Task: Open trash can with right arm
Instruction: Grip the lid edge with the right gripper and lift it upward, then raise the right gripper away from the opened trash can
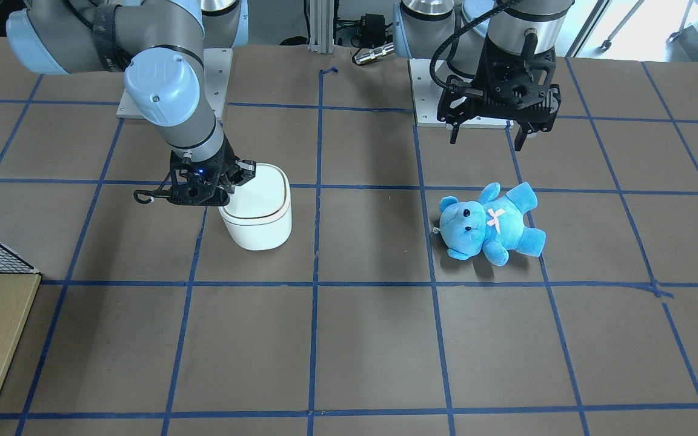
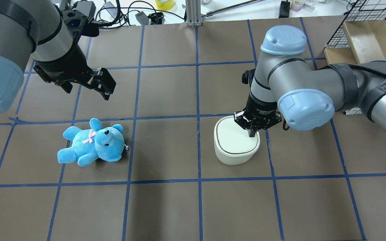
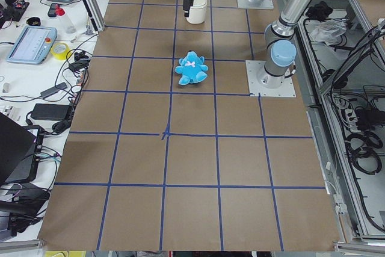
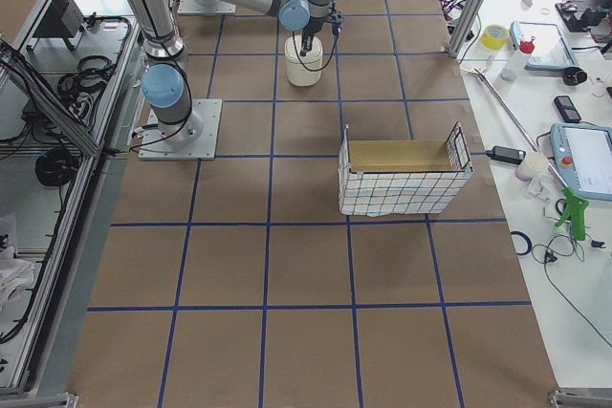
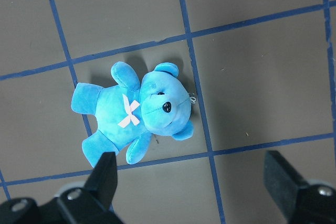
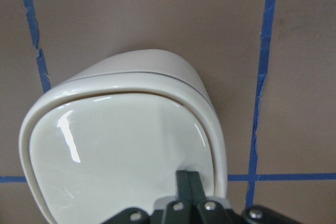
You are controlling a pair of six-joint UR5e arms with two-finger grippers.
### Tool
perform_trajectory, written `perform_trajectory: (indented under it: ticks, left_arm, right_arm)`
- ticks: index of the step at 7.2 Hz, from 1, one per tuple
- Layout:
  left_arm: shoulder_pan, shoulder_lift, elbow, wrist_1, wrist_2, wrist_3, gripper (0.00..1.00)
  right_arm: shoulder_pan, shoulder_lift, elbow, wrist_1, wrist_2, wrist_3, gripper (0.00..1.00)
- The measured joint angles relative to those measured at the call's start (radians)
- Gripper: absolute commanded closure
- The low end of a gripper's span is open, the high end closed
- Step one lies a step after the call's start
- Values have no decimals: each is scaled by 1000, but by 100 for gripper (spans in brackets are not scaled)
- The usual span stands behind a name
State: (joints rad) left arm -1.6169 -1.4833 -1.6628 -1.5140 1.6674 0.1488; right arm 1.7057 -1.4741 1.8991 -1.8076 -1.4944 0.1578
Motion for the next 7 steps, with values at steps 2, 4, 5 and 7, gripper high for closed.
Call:
perform_trajectory:
  ticks: [2, 4, 5, 7]
  left_arm:
    - [0, 0, 0, 0, 0, 0, 0]
    - [0, 0, 0, 0, 0, 0, 0]
    - [0, 0, 0, 0, 0, 0, 0]
    - [0, 0, 0, 0, 0, 0, 0]
  right_arm:
    - [0, 1, 0, 0, 3, 4, 96]
    - [0, -8, -16, 1, -3, 12, 94]
    - [0, -18, -36, 12, -2, 13, 92]
    - [-2, -36, -89, 52, -2, 14, 61]
